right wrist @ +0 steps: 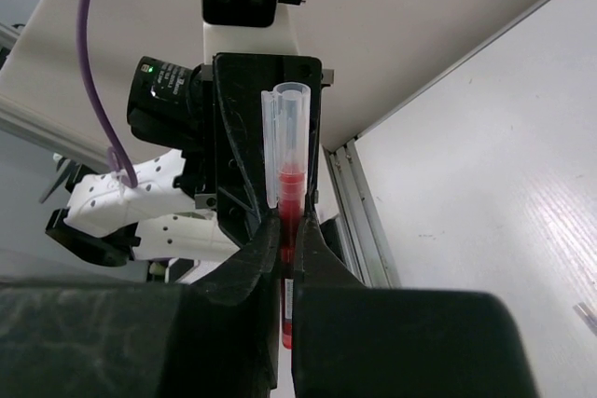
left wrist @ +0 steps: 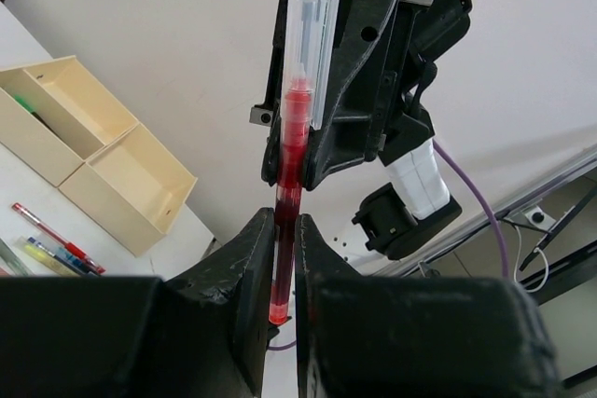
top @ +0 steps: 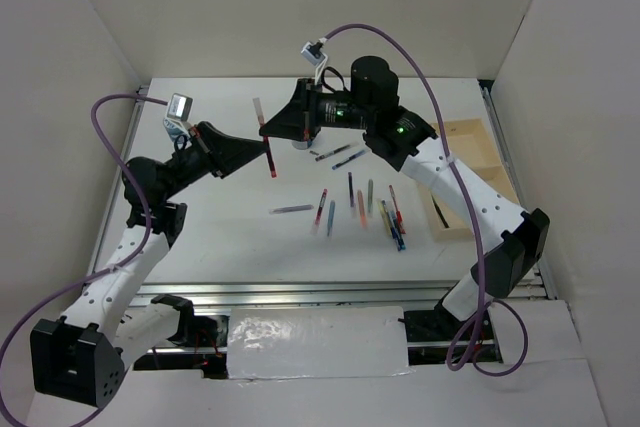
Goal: Sort the stationery into containers
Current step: Place the pen in the storage box.
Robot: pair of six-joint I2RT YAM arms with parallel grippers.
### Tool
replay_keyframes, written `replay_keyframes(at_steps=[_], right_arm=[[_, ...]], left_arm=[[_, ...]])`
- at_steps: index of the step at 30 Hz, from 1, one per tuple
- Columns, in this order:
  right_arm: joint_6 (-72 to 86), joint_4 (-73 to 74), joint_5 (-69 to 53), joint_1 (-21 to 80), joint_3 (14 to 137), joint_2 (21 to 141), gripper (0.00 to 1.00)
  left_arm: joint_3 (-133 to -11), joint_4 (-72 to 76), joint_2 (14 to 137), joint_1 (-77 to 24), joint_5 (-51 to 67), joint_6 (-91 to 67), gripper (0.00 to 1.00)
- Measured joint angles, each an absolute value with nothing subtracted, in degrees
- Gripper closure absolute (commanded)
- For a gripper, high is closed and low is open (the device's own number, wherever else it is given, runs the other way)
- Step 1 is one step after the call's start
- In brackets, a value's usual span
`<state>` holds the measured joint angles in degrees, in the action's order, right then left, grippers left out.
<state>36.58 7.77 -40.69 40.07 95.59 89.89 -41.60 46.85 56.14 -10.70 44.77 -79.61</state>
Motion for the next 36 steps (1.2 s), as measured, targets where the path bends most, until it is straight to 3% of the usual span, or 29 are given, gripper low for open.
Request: replay_keyframes(at_steps=[3,4,5,6,10,16,23,28,36], right_arm=[[36.4,8.0,-40.4,39.9,95.6,89.9,1.0],[36.4,8.1,-40.4,39.4,95.6,89.9,1.0],[36.1,8.4,-40.4,39.1,95.5,89.8,1.0],[35.8,8.7,-40.4,38.4,95.5,89.7,1.0],[31.7,13.5,-40.6,30.2,93.6,86.6,1.0],[11.4,30.0,-36.6,7.9,88.0,76.3,1.0],[-16.7,43.4,-28.5,-14.1,76.9,70.1,1.0],[-27.6,46.1,-22.7,-18.3,70.1,74.6,1.0],[-29.8,44.2,-17.5,-18.0,62.4,80.8,1.0]], left_arm=[[-41.6,46.5,56.1,-10.7,44.7,-79.2,0.45],[-41.6,45.8,56.1,-10.7,44.8,-78.3,0.23],[-41.7,44.2,55.9,-10.7,44.8,-77.2,0.08],[-42.0,41.9,55.9,-10.7,44.9,-76.0,0.01],[-49.1,24.6,56.2,-9.6,44.9,-65.6,0.01],[-65.5,-3.2,59.3,-8.0,37.3,-37.5,0.01],[-64.7,-17.1,59.9,-8.1,28.2,-20.9,0.01],[-64.3,-21.6,61.7,-8.4,27.3,-16.6,0.01],[-63.4,-22.8,63.3,-9.1,25.5,-15.9,0.01]])
